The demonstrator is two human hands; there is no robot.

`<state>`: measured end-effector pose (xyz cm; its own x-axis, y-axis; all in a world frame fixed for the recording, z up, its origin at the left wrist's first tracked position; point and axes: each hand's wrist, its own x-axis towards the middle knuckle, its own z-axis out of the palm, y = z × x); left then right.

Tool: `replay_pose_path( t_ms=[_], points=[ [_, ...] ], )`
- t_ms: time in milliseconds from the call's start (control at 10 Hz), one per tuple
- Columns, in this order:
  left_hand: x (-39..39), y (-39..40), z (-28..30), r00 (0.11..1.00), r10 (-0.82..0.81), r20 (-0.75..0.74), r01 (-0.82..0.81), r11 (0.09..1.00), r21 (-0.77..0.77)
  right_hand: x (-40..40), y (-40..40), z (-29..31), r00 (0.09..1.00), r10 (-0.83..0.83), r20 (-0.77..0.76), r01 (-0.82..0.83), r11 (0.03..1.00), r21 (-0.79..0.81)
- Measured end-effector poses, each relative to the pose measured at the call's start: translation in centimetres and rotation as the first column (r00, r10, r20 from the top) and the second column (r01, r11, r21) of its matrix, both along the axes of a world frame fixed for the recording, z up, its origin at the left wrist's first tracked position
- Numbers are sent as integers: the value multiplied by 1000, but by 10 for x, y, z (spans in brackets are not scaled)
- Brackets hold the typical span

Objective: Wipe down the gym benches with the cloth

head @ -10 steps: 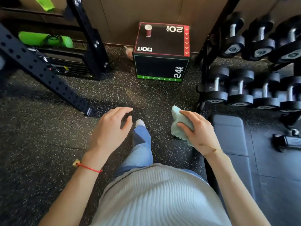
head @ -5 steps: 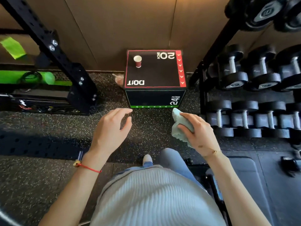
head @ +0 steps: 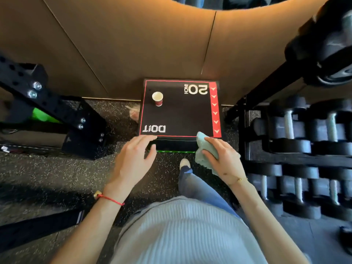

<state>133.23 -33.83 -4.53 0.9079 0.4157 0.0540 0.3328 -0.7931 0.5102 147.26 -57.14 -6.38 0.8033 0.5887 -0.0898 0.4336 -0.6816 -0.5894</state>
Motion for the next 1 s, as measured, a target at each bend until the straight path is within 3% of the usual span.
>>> replay_pose_path(
  t_ms=[300, 500, 800, 1000],
  points=[
    [153, 61, -36, 999, 37, -6, -37, 999, 12, 186, 92, -57, 999, 34, -6, -34, 999, -41],
    [225, 100, -114, 1000, 11, 21, -11, 1000, 3, 269, 146, -166, 998, 49, -31, -52, 990, -131],
    [297, 143, -249, 1000, -7, -16, 7, 1000, -17, 335, 196, -363, 988, 91, -128, -128, 939, -319],
    [304, 156, -279, 998, -15, -59, 13, 999, -33, 346, 192, -414, 986, 61, -153, -113, 926, -359]
  ],
)
